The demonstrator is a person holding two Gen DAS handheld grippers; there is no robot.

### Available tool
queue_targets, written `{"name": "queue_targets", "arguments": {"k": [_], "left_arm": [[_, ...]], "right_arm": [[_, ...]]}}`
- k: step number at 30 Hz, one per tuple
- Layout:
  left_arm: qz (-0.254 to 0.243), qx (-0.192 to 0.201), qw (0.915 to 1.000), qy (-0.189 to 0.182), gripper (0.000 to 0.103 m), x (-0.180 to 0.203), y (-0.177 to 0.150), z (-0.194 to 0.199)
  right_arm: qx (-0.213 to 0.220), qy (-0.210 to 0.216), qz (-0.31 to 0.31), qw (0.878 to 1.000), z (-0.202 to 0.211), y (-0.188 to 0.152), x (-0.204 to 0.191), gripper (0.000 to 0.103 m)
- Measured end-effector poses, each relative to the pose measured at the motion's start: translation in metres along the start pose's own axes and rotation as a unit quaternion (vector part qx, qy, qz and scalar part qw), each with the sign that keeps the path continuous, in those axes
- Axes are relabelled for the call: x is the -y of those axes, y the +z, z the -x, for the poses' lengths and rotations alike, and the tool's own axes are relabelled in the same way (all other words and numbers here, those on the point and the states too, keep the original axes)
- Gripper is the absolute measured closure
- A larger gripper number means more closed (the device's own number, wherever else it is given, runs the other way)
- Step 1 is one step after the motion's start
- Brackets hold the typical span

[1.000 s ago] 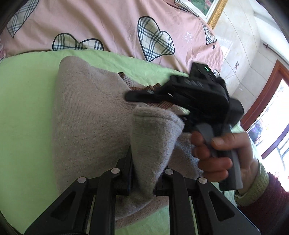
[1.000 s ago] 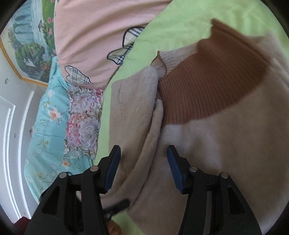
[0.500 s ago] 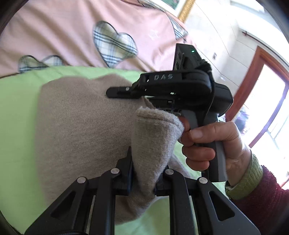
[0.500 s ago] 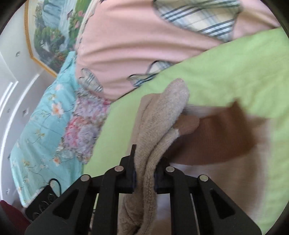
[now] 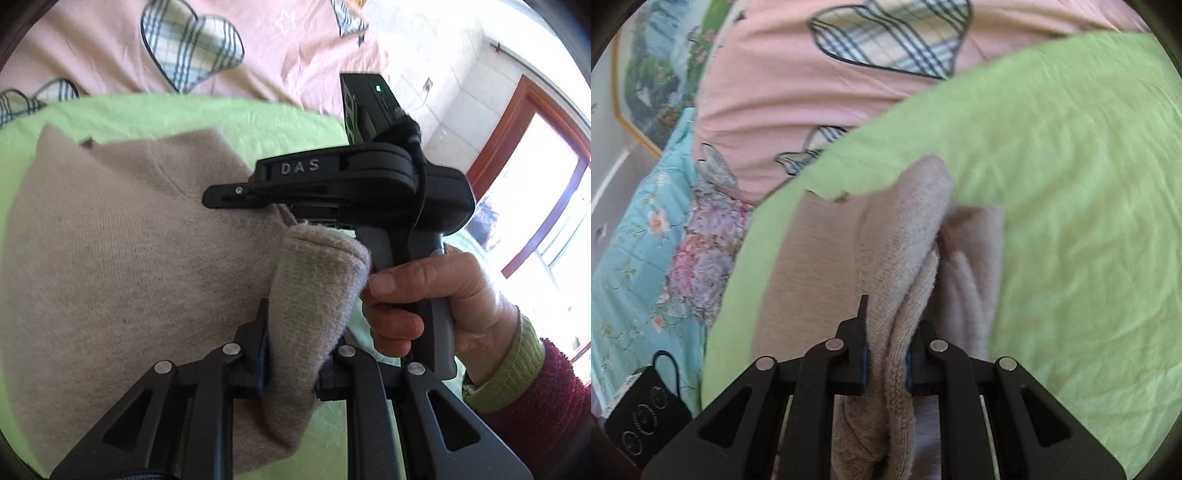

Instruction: Fold small clothes

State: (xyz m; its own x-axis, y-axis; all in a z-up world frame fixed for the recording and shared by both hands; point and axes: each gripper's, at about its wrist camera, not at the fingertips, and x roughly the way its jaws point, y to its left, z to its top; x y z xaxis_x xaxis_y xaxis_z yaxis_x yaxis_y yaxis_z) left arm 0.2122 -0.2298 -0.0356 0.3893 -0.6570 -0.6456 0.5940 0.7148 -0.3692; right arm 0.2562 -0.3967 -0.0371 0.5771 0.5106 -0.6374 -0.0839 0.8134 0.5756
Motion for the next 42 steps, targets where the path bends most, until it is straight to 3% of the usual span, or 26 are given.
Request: {"name": "queue_targets", "arguments": {"k": [2,7,9,11,13,14,19,22,26,31,35,37,38,40,42], "left_arm": [[-0.002,-0.005,1.0000,0.003,0.086,0.001,-0.003,-0.002],[0.009,-0.012,0.9999,-0.008,0.076,-0.007,-0.005,0.017],[0.016,-0.013,0.9998,-0.007,0.067,-0.012,-0.007,0.033],[0.021,-0.006,0.9998,0.001,0.058,-0.016,-0.009,0.051],[0.027,0.008,0.9995,0.014,0.053,-0.022,-0.010,0.074],[0.032,0.015,0.9992,0.021,0.049,-0.028,-0.011,0.085],[0.078,0.044,0.9940,0.063,0.038,-0.068,-0.005,0.123],[0.109,0.042,0.9901,0.077,0.033,-0.100,0.005,0.122],[0.171,0.019,0.9843,0.040,0.027,-0.137,0.008,0.109],[0.215,-0.019,0.9764,0.009,0.026,-0.167,0.014,0.069],[0.250,-0.025,0.9669,-0.043,0.022,-0.184,0.016,0.035],[0.247,-0.013,0.9676,-0.050,0.027,-0.185,0.021,0.029],[0.242,-0.015,0.9688,-0.054,0.041,-0.185,0.023,0.027],[0.235,-0.018,0.9707,-0.046,0.048,-0.184,0.024,0.026],[0.214,-0.012,0.9760,-0.039,0.055,-0.177,0.025,0.032]], "right_arm": [[-0.001,-0.009,-0.001,1.000,-0.003,-0.006,0.006,0.088],[0.011,-0.031,-0.001,0.999,0.013,-0.014,0.002,0.077],[0.015,-0.045,0.004,0.999,0.019,-0.017,-0.002,0.073],[0.021,-0.050,0.000,0.999,0.027,-0.021,-0.003,0.063],[0.028,-0.051,-0.005,0.998,0.034,-0.029,-0.003,0.044],[0.027,-0.055,-0.005,0.998,0.035,-0.033,-0.003,0.042],[0.002,-0.060,-0.007,0.998,0.035,-0.054,0.004,0.042],[-0.001,-0.053,-0.013,0.999,0.038,-0.057,0.005,0.041],[-0.010,-0.043,-0.010,0.999,0.031,-0.048,0.000,0.041],[-0.030,-0.015,-0.033,0.999,0.011,-0.037,0.008,0.038],[-0.040,0.015,-0.059,0.997,-0.003,-0.032,0.016,0.038],[-0.043,0.018,-0.060,0.997,-0.006,-0.030,0.016,0.038],[-0.046,0.016,-0.058,0.997,-0.007,-0.029,0.015,0.039],[-0.061,0.022,-0.062,0.996,-0.013,-0.031,0.012,0.063],[-0.056,0.016,-0.055,0.997,-0.014,-0.034,0.005,0.067]]}}
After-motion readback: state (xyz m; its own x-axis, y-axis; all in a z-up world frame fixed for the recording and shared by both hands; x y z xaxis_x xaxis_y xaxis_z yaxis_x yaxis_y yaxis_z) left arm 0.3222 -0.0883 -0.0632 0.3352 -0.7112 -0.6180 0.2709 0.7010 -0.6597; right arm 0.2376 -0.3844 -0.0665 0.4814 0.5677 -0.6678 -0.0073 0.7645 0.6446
